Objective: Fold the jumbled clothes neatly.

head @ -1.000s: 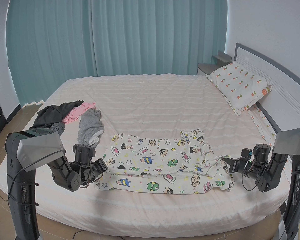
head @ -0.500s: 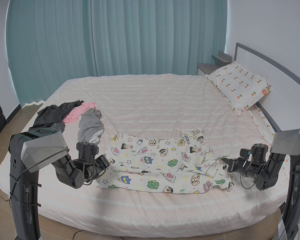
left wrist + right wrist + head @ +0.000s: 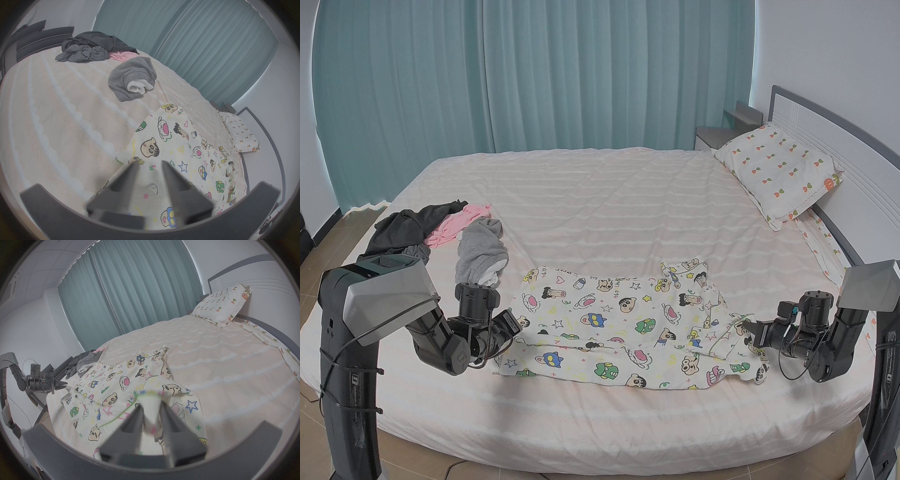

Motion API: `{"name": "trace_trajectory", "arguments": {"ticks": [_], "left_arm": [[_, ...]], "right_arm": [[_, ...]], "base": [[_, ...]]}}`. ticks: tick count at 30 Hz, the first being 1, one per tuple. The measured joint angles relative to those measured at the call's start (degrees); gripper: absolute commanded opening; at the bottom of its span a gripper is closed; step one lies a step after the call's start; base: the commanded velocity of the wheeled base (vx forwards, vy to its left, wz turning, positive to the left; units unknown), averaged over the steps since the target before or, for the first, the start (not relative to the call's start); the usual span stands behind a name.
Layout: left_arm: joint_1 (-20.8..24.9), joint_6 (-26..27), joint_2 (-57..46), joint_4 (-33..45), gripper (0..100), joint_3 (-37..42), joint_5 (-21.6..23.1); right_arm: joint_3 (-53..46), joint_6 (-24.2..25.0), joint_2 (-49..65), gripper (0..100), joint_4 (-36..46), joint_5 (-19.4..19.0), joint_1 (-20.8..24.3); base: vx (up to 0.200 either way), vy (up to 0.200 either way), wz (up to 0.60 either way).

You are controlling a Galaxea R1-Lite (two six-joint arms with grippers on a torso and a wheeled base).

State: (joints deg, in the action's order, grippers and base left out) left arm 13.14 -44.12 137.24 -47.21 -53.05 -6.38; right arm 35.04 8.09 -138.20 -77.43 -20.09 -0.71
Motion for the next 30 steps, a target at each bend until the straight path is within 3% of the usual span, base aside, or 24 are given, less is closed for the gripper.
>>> {"name": "trace_trajectory", "arguments": {"ticks": [8, 12, 15, 21, 24, 30], "left_arm": [[-1.07, -2.17, -1.68, 0.11, 100, 0.74, -0.51], [-2.47, -4.30, -4.24, 1.10, 100, 2.12, 1.07], [-3.44, -6.68, -7.08, 1.93, 100, 4.88, 5.38], [-4.19, -11.25, -13.70, 0.77, 100, 14.77, 19.26], [-4.30, -14.21, -16.98, -4.05, 100, 21.64, 25.89], [-3.97, -18.72, -19.87, -19.70, 100, 30.01, 30.16]], "right_arm": [[-0.12, 0.99, 0.00, 100, -0.57, 1.82, -1.13], [-0.59, 6.62, 0.91, 100, -1.63, 2.68, -1.72], [-1.79, 11.69, 2.79, 100, -2.21, 2.94, -1.72], [-6.16, 20.86, 8.17, 100, -1.78, 3.16, 1.15], [-8.85, 26.47, 10.80, 100, -0.05, 3.23, 4.91], [-11.39, 35.06, 13.15, 100, 3.67, 3.36, 10.05]], "base": [[0.000, 0.000, 0.00], [0.000, 0.000, 0.00], [0.000, 0.000, 0.00], [0.000, 0.000, 0.00], [0.000, 0.000, 0.00], [0.000, 0.000, 0.00]]}}
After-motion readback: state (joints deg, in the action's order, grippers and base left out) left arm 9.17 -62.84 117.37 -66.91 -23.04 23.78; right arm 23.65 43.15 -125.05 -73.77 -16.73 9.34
